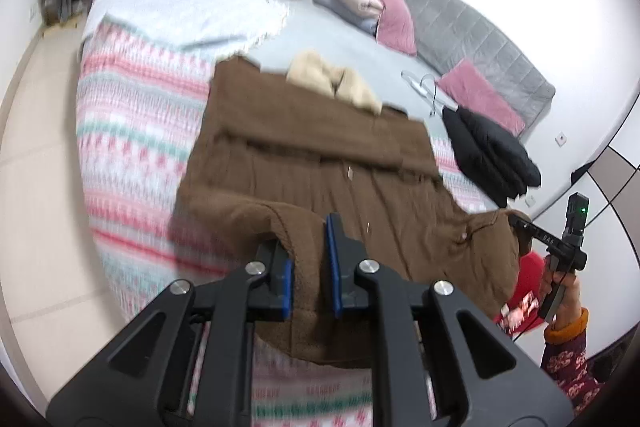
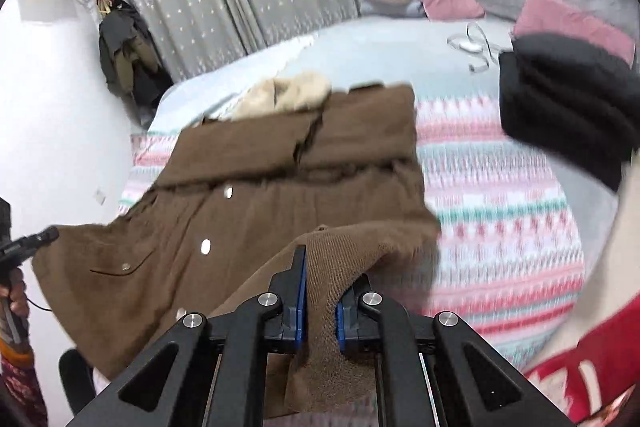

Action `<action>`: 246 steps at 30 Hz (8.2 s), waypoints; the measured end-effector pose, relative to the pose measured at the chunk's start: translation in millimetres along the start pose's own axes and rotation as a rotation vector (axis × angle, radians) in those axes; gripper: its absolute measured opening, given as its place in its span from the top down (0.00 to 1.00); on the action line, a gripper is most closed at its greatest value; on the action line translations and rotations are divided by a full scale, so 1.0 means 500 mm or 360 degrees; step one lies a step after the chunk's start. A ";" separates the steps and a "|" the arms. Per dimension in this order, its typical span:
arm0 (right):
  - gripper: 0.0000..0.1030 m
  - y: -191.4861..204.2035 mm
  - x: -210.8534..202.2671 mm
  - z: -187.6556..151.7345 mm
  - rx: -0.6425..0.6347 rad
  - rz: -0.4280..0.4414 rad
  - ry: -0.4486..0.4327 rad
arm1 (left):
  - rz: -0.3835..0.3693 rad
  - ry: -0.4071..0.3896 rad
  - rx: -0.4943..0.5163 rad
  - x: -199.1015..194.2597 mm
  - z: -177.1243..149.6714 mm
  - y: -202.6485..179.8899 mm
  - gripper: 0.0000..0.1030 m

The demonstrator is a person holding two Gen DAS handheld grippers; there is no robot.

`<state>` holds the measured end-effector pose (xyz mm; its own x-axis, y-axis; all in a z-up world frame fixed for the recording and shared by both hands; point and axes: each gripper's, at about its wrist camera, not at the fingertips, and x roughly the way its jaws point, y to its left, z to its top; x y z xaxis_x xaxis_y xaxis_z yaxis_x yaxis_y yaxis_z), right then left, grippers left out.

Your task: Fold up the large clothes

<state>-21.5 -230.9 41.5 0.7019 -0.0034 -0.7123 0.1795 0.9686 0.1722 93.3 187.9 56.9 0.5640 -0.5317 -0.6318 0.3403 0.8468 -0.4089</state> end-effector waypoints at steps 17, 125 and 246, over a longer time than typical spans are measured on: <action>0.90 -0.104 0.268 0.291 0.0217 -0.0221 -0.0182 | 0.0299 -0.0345 -0.0097 0.293 0.314 0.079 0.84; 0.91 -0.105 0.205 0.217 0.0299 -0.0141 -0.0353 | 0.0415 -0.0485 -0.0097 0.160 0.228 0.146 1.00; 0.19 0.156 0.161 -0.077 -0.0117 -0.0355 0.0062 | 0.0463 0.0307 -0.0225 0.261 -0.138 0.032 0.01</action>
<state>22.5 -145.9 -28.8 0.6233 -0.2110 -0.7530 0.2752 0.9605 -0.0413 120.5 131.0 -77.8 0.4649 -0.2737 -0.8420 0.0716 0.9595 -0.2724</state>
